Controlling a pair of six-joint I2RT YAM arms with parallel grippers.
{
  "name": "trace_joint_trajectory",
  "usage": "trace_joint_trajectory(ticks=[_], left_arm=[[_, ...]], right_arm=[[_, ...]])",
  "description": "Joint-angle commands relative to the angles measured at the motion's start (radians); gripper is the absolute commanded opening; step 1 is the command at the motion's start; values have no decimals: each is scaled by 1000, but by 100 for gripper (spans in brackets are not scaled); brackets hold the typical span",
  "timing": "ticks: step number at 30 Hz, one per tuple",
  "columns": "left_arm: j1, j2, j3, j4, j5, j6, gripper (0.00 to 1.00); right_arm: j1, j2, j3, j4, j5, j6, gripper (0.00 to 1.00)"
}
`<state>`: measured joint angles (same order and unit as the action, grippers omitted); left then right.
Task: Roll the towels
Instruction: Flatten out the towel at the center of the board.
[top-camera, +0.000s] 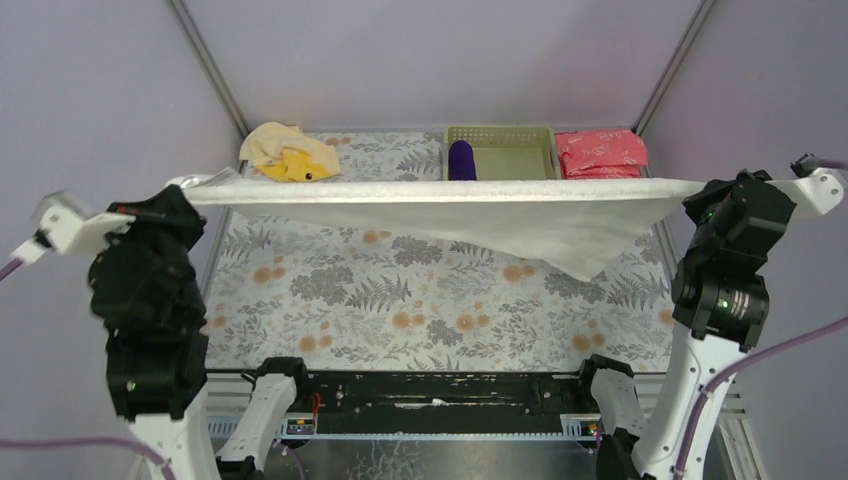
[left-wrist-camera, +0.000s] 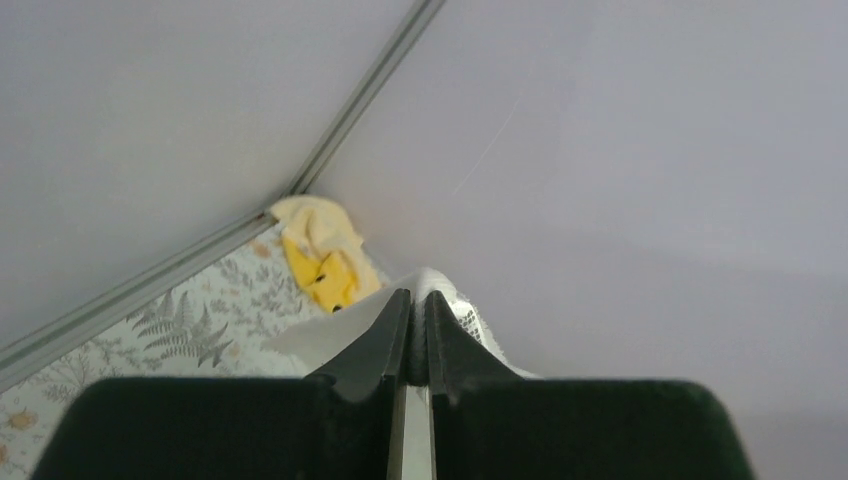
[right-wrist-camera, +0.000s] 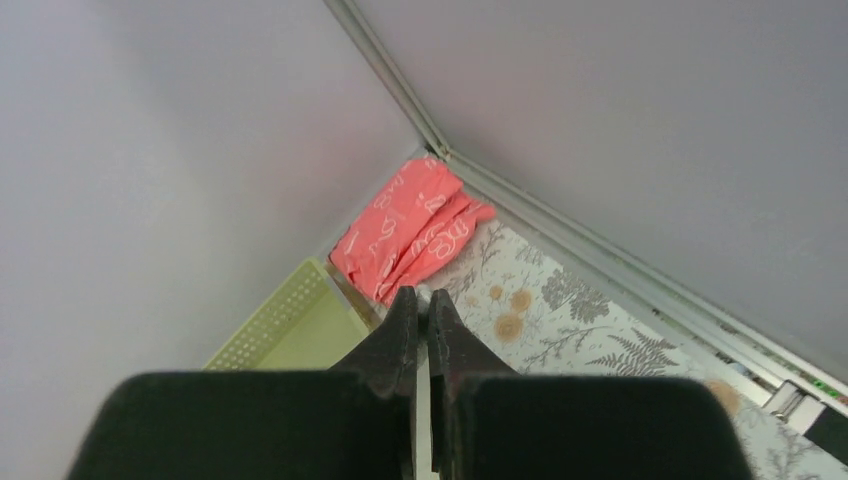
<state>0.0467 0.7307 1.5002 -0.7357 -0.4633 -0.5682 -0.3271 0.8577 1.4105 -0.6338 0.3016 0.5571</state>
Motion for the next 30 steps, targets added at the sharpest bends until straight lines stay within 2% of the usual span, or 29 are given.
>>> trace_joint_trajectory(ticks=[1, 4, 8, 11, 16, 19, 22, 25, 30], left_arm=[[13, -69, 110, -62, -172, 34, 0], [14, -95, 119, -73, -174, 47, 0], [15, -96, 46, -57, -150, 41, 0], [14, -65, -57, -28, -95, 21, 0], [14, 30, -283, 80, -5, -29, 0], [15, 141, -438, 177, 27, -69, 0], [15, 288, -515, 304, 73, -106, 0], [15, 470, -514, 398, 125, -140, 0], [20, 752, -420, 465, 175, -195, 0]], right_arm=[[-1, -50, 104, -56, 200, -110, 0], [5, -68, 134, -75, 209, -141, 0], [6, -64, 108, -62, 180, -146, 0], [5, -52, 38, -23, 141, -132, 0], [6, 14, -181, 101, 70, -60, 0], [5, 81, -344, 251, 38, 2, 0], [6, 218, -421, 371, 18, 54, 0], [6, 384, -439, 499, -43, 77, 0], [5, 605, -409, 690, -151, 50, 0]])
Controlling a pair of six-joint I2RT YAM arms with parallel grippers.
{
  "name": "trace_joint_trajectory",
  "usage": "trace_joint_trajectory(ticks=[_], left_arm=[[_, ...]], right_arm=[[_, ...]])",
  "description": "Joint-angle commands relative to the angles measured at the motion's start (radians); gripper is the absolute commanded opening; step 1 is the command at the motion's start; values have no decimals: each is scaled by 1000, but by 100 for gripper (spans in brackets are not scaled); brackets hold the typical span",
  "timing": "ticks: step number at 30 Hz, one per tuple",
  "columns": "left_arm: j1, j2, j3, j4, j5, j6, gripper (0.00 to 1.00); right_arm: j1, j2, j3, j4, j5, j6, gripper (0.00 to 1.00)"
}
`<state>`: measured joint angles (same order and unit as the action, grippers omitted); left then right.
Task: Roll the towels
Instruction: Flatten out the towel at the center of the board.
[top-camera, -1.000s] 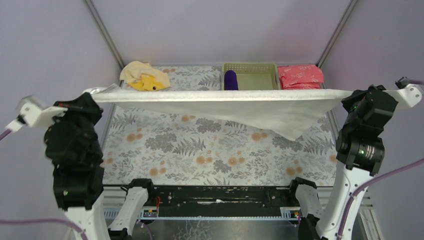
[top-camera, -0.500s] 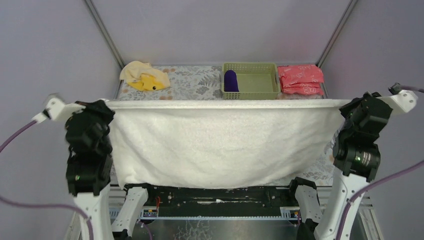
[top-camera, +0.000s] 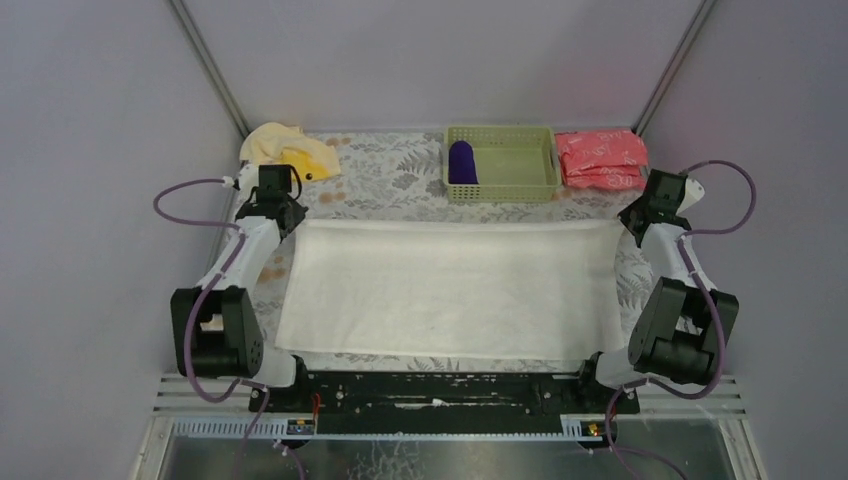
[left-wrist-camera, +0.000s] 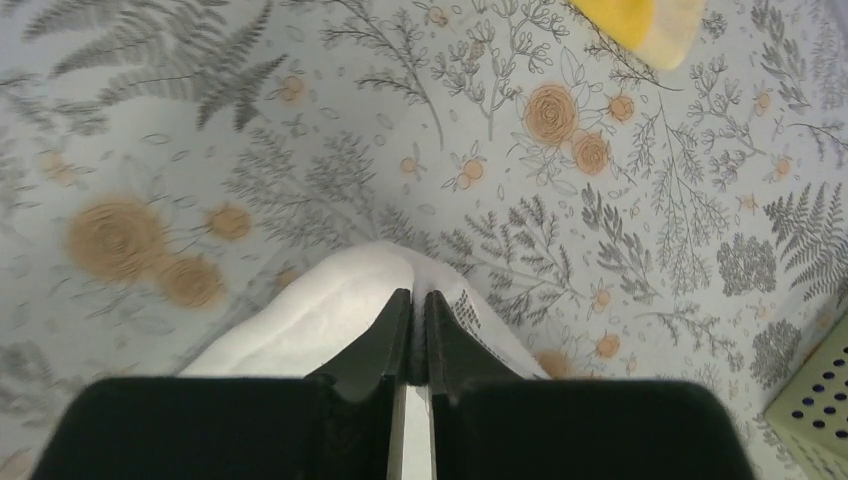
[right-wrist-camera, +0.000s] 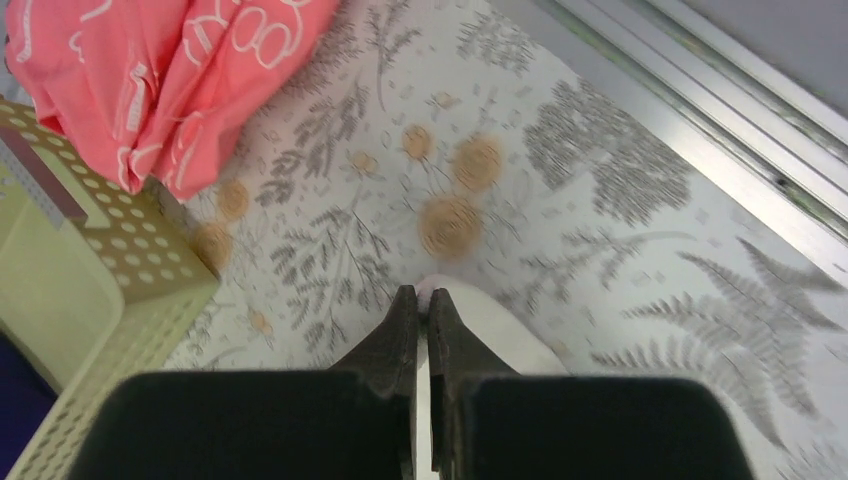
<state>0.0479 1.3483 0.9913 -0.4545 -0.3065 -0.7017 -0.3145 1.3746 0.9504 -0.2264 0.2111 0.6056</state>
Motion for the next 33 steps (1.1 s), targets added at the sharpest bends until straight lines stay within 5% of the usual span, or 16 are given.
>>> trace_joint_trajectory(ticks=[1, 6, 15, 33], left_arm=[[21, 179, 116, 190, 29, -67, 0], [35, 336, 245, 196, 86, -74, 0], [60, 391, 367, 185, 130, -48, 0], [187, 103, 64, 138, 257, -55, 0]], right_arm=[[-6, 123, 67, 303, -78, -6, 0], [-6, 279, 187, 316, -175, -42, 0], [-8, 404, 352, 261, -226, -54, 0], [-16, 123, 115, 62, -143, 12, 0]])
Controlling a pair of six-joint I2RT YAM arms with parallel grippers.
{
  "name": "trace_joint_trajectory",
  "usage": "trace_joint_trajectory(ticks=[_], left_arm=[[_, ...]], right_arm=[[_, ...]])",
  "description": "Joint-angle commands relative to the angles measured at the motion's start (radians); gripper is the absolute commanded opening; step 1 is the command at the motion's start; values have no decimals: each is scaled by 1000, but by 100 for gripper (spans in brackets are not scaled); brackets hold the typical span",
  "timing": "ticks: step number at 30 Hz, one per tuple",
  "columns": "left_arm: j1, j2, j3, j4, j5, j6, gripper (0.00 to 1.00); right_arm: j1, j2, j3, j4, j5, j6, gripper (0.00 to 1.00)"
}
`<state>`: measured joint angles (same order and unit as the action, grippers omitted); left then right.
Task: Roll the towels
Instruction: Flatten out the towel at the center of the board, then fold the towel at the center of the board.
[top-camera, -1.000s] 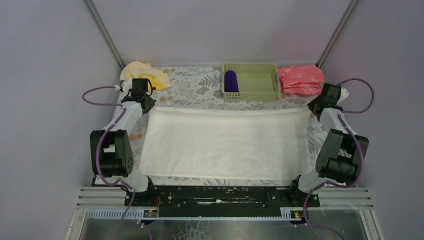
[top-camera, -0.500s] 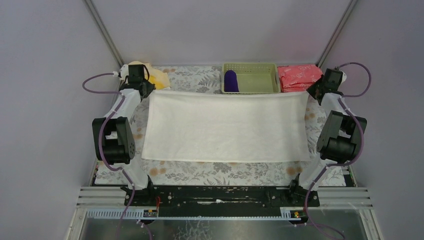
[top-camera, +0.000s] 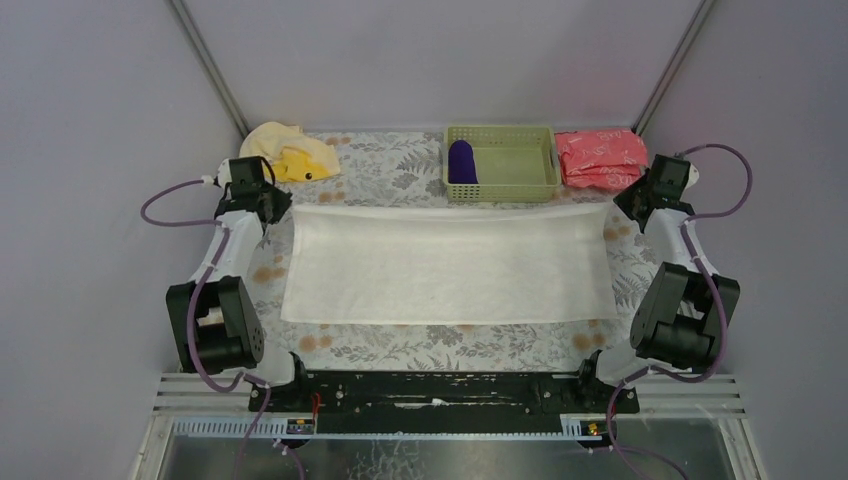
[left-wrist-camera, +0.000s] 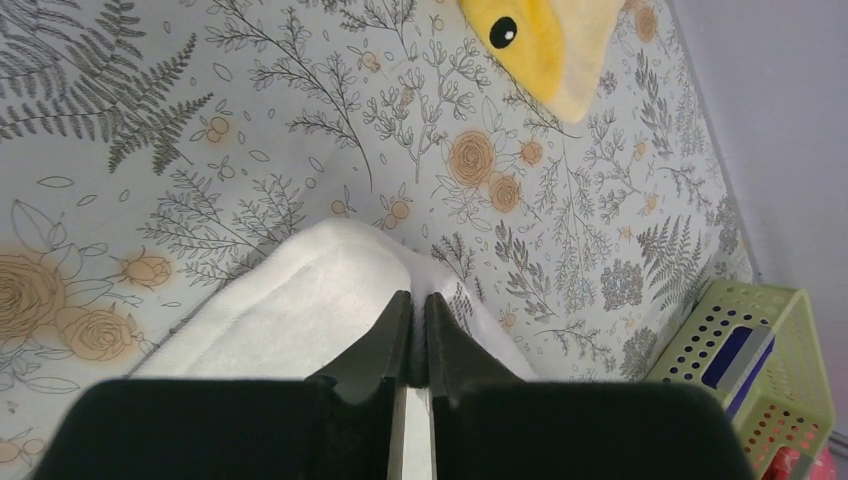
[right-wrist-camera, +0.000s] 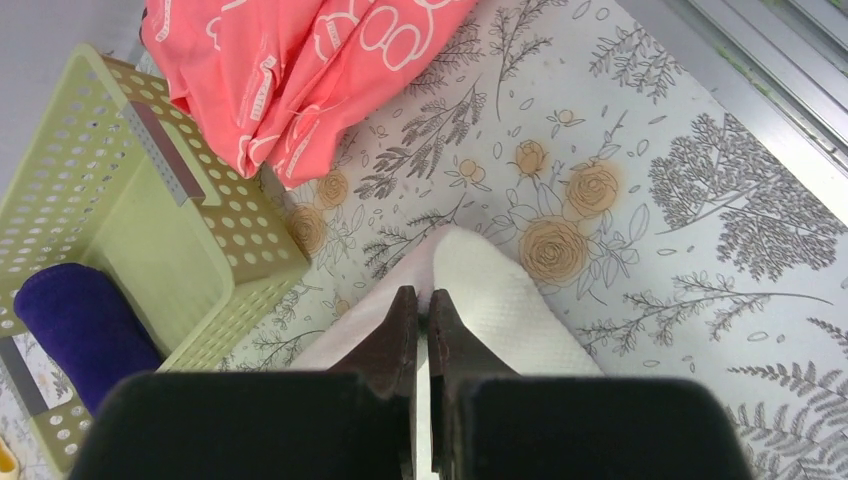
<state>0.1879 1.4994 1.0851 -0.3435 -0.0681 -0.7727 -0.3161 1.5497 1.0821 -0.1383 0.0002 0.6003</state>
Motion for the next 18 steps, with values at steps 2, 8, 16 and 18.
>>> trace_joint_trajectory(ticks=[2, 8, 16, 18], left_arm=[[70, -35, -9, 42, 66, 7, 0], [75, 40, 120, 49, 124, -7, 0], [77, 168, 259, 52, 177, -26, 0], [76, 176, 271, 55, 191, -29, 0]], right_arm=[[-22, -44, 1, -6, 53, 25, 0], [-22, 15, 130, 53, 33, 8, 0], [-23, 200, 354, 30, -53, -20, 0], [-24, 221, 378, 26, -86, -19, 0]])
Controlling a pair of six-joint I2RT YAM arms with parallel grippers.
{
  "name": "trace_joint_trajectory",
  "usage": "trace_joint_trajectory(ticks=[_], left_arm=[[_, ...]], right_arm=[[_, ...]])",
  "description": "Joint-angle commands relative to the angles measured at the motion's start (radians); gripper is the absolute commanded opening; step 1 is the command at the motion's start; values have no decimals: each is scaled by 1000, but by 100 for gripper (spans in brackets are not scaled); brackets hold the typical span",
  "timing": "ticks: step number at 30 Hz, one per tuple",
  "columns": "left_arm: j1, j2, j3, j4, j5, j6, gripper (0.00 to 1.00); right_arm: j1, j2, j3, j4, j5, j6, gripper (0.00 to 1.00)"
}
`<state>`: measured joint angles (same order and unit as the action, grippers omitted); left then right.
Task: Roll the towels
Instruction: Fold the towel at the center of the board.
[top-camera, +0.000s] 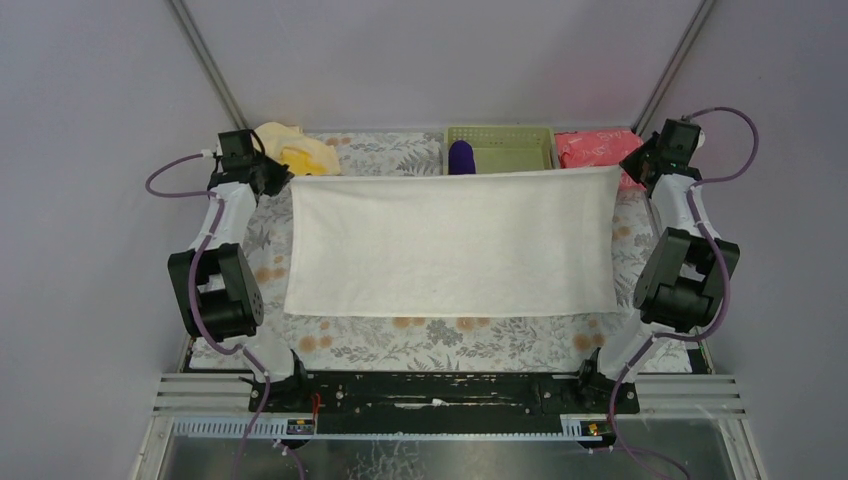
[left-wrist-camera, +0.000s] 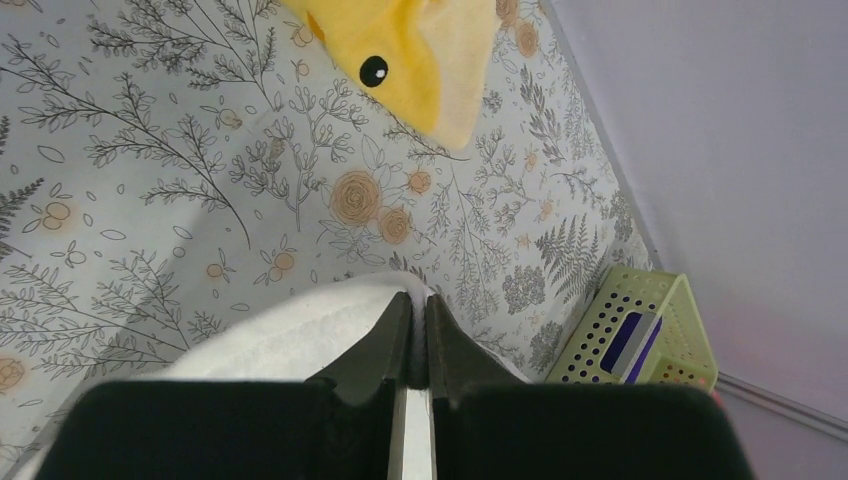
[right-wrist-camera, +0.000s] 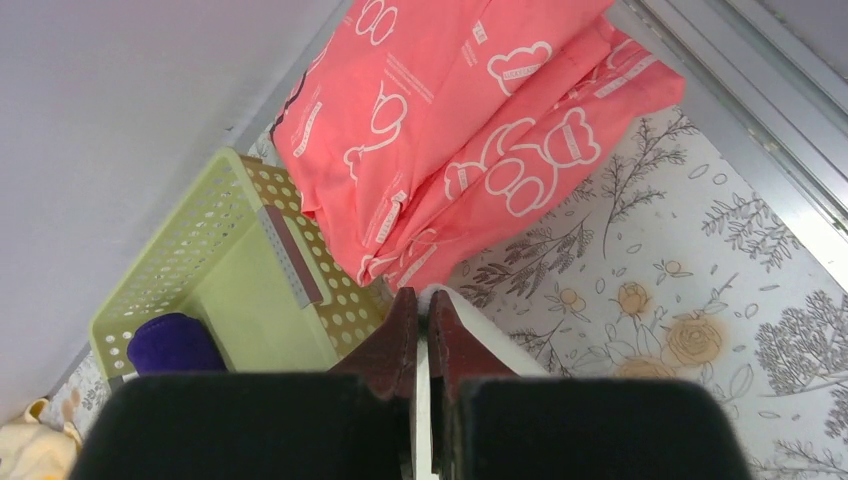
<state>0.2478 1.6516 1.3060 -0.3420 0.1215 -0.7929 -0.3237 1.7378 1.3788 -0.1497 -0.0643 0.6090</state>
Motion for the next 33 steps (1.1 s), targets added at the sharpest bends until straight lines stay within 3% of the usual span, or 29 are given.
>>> trace_joint_trajectory(ticks=[1, 8, 14, 29, 33], left_arm=[[17, 25, 53, 56, 4, -8, 0], [18, 3, 56, 59, 22, 13, 0], [36, -104, -40, 26, 24, 14, 0], [165, -513, -500, -105, -14, 42, 0], [174, -626, -620, -129, -21, 20, 0]], right_arm=[[-17, 38, 87, 39, -34, -28, 0], [-16, 9, 89, 25, -49, -43, 0], [-16, -133, -55, 2, 22, -27, 0], [-15, -595, -620, -132, 286, 246, 0], [-12, -633, -670, -233, 289, 272, 0]])
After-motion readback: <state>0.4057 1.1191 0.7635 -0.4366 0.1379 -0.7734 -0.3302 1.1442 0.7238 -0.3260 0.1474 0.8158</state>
